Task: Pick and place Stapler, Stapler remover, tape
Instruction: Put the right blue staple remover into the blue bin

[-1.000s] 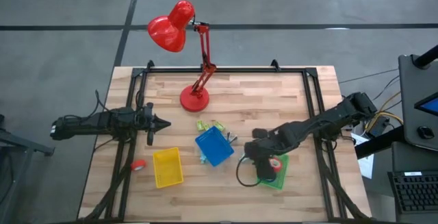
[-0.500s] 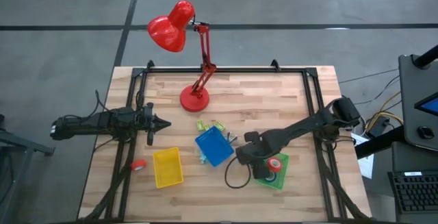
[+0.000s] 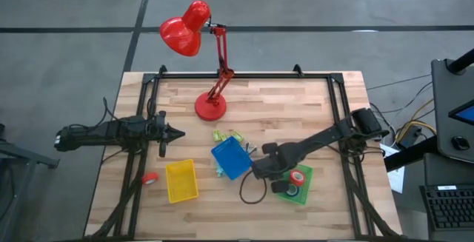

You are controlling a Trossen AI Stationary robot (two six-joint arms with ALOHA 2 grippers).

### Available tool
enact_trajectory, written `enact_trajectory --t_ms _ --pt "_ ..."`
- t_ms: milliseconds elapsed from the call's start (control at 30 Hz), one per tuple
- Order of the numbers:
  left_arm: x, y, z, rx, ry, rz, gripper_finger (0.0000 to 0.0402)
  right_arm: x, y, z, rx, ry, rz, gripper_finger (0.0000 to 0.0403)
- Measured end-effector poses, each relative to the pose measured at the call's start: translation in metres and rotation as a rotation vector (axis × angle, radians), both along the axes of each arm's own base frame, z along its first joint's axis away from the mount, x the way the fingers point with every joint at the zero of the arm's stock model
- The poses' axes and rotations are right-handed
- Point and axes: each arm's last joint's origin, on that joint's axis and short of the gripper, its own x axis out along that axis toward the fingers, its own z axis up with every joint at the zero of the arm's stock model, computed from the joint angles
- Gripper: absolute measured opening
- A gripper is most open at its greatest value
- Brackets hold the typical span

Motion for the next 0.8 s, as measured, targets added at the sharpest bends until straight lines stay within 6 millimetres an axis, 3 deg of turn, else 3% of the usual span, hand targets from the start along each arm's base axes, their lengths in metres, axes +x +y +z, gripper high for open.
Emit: enact_trajectory --t_ms 433,800 --pt "0.000 0.000 0.000 0.000 0.000 0.000 0.0007 0.002 -0.005 0.001 -0.007 0.020 0.015 0.0014" --pt "0.000 0.000 0.000 0.000 0.000 0.000 0.0007 0.015 -0.009 0.034 -0.002 0.024 0.009 0.0008"
